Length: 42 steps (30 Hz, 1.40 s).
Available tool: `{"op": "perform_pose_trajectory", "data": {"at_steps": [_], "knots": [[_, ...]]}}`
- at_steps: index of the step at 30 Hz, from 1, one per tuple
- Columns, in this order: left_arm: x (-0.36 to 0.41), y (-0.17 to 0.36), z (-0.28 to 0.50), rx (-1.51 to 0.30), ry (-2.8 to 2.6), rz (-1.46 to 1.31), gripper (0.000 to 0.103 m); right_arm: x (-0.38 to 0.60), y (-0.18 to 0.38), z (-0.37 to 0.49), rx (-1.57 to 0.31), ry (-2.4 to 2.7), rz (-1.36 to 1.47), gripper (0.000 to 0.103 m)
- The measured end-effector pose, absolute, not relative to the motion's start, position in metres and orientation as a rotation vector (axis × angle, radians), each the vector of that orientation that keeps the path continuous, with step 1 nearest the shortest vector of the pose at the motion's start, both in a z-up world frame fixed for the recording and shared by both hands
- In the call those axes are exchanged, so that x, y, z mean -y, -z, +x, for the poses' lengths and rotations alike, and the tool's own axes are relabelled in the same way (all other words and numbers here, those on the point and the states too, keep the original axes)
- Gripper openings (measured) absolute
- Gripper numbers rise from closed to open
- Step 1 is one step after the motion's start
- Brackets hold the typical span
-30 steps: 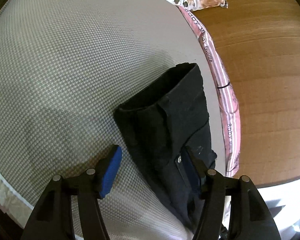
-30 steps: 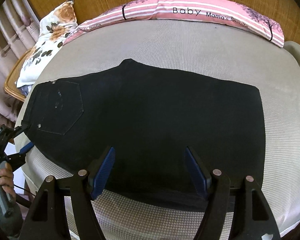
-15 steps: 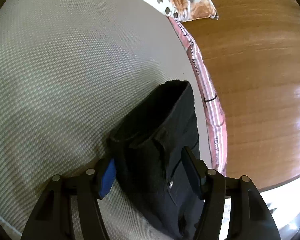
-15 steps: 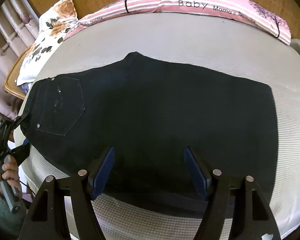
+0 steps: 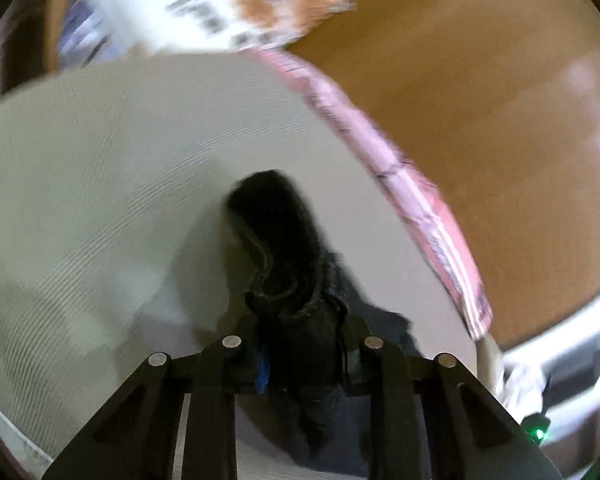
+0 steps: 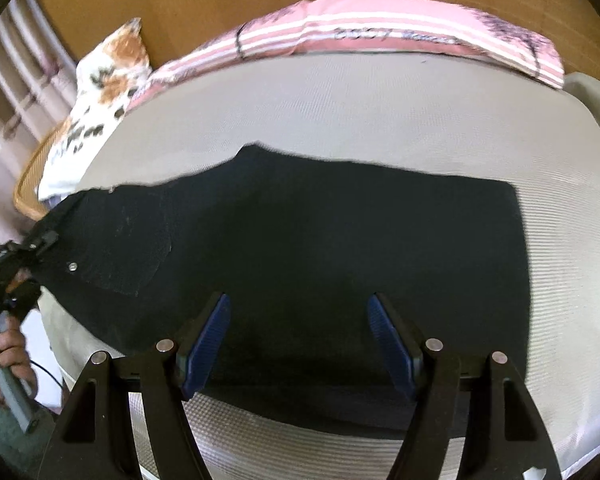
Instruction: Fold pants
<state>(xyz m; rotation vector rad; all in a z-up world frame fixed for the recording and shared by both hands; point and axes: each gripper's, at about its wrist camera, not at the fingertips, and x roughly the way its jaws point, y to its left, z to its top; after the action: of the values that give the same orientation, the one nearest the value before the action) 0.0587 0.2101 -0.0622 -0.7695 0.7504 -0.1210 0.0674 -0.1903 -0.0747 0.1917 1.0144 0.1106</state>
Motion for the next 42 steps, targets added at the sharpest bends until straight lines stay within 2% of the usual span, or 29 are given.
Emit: {"op": "perform_pose_trajectory", "data": {"at_steps": [5, 10, 15, 22, 27, 29, 33, 35, 37, 42], "knots": [[-0.133, -0.003, 0.073, -0.686, 0.325, -0.619, 0.025, 0.233, 0.055, 0.055, -0.949, -0.052, 0.266, 0.069], [-0.031, -0.028, 0.09, -0.713, 0.537, -0.475, 0.025, 0.287, 0.043, 0.041, -0.906, 0.01, 0.364, 0.069], [0.074, -0.006, 0.096, -0.815, 0.689, -0.298, 0.025, 0.338, 0.035, 0.025, -0.881, 0.085, 0.425, 0.069], [0.17, 0.078, 0.087, -0.98, 0.722, 0.024, 0.025, 0.377, 0.051, 0.015, -0.9, 0.104, 0.493, 0.069], [0.193, 0.084, 0.062, -0.924, 0.721, 0.246, 0.032, 0.379, 0.072, 0.031, -0.94, -0.042, 0.595, 0.069], [0.192, 0.075, 0.054, -0.914, 0.756, 0.265, 0.042, 0.377, 0.08, 0.04, -0.954, -0.132, 0.649, 0.069], [0.169, 0.058, 0.043, -0.921, 0.841, 0.214, 0.048, 0.368, 0.095, 0.059, -0.978, -0.27, 0.716, 0.069], [0.151, 0.047, 0.043, -0.899, 0.835, 0.181, 0.056, 0.363, 0.102, 0.071, -0.996, -0.294, 0.704, 0.069], [0.129, 0.039, 0.047, -0.869, 0.795, 0.143, 0.06, 0.36, 0.11, 0.085, -1.023, -0.309, 0.692, 0.069], [0.078, 0.044, 0.076, -0.876, 0.607, 0.064, 0.062, 0.357, 0.123, 0.11, -1.031, -0.342, 0.696, 0.07]]}}
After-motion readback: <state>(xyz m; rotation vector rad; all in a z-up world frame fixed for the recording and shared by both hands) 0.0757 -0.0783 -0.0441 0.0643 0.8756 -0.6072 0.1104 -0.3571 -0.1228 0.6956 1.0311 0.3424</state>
